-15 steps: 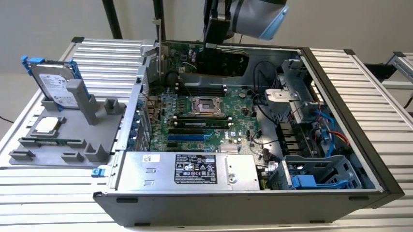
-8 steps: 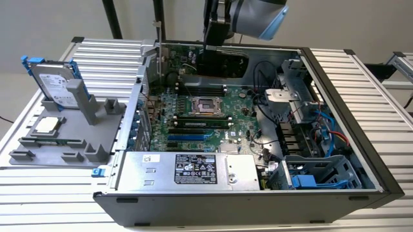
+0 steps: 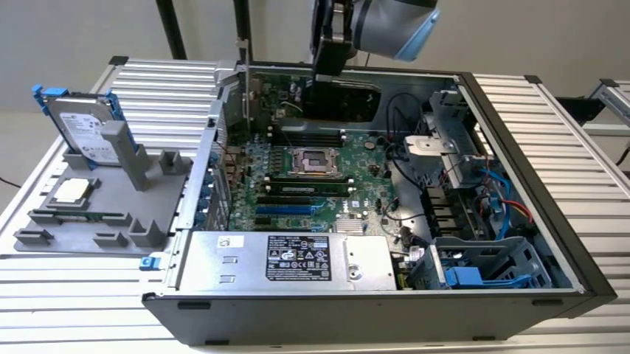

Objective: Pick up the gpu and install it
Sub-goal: 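Insert the gpu into the slot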

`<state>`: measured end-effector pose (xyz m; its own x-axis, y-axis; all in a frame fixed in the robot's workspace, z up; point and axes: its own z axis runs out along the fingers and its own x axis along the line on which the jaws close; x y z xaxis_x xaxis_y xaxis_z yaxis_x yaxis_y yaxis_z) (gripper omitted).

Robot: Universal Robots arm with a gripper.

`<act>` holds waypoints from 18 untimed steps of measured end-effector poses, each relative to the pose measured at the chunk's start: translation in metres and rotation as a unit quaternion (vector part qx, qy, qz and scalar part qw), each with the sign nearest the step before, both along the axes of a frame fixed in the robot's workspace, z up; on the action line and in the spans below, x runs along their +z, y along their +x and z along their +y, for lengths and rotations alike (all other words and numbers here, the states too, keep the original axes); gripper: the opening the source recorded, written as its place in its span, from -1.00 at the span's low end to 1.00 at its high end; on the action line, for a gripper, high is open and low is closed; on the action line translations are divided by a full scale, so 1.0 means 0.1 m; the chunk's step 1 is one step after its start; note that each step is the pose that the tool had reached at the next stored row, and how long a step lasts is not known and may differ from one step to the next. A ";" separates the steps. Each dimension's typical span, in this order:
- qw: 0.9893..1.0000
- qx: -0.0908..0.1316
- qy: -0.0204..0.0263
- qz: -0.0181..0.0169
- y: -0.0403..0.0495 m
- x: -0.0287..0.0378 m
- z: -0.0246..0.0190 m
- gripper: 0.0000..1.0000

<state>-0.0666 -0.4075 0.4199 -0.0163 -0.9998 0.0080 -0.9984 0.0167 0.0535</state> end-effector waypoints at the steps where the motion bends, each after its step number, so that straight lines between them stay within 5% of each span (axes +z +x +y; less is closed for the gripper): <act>1: 1.000 0.000 0.000 -0.001 0.000 -0.008 0.000 -1.00; 13: 1.000 0.000 0.000 -0.002 0.000 -0.032 0.000 -1.00; 18: 1.000 0.000 0.000 -0.005 -0.002 -0.061 0.000 -1.00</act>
<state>-0.0668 -0.4075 0.4138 -0.0163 -0.9998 0.0079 -0.9989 0.0166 0.0436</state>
